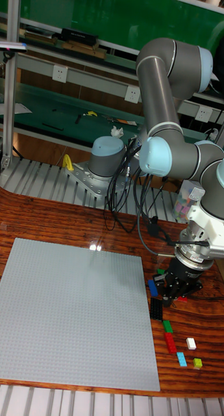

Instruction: Build with small Lego blocks

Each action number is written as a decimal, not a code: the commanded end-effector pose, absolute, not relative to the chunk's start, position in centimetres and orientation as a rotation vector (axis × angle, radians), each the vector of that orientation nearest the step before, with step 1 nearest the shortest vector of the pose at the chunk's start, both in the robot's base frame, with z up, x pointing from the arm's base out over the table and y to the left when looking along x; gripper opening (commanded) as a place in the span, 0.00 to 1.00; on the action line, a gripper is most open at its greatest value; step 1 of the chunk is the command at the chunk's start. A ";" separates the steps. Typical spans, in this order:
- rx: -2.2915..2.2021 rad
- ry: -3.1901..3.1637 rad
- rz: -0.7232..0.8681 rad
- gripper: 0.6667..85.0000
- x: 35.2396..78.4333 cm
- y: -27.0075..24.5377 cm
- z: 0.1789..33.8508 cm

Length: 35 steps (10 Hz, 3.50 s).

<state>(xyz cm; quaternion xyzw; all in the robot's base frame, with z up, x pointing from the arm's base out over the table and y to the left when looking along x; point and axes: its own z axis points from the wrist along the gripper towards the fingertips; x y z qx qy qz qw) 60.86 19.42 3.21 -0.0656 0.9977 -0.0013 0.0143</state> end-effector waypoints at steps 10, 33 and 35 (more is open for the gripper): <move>-0.236 3.087 0.046 0.80 61.7 19.2 2.9; 0.069 3.151 -0.023 0.77 61.3 16.9 2.7; 0.099 3.124 -0.029 0.77 61.9 16.8 2.8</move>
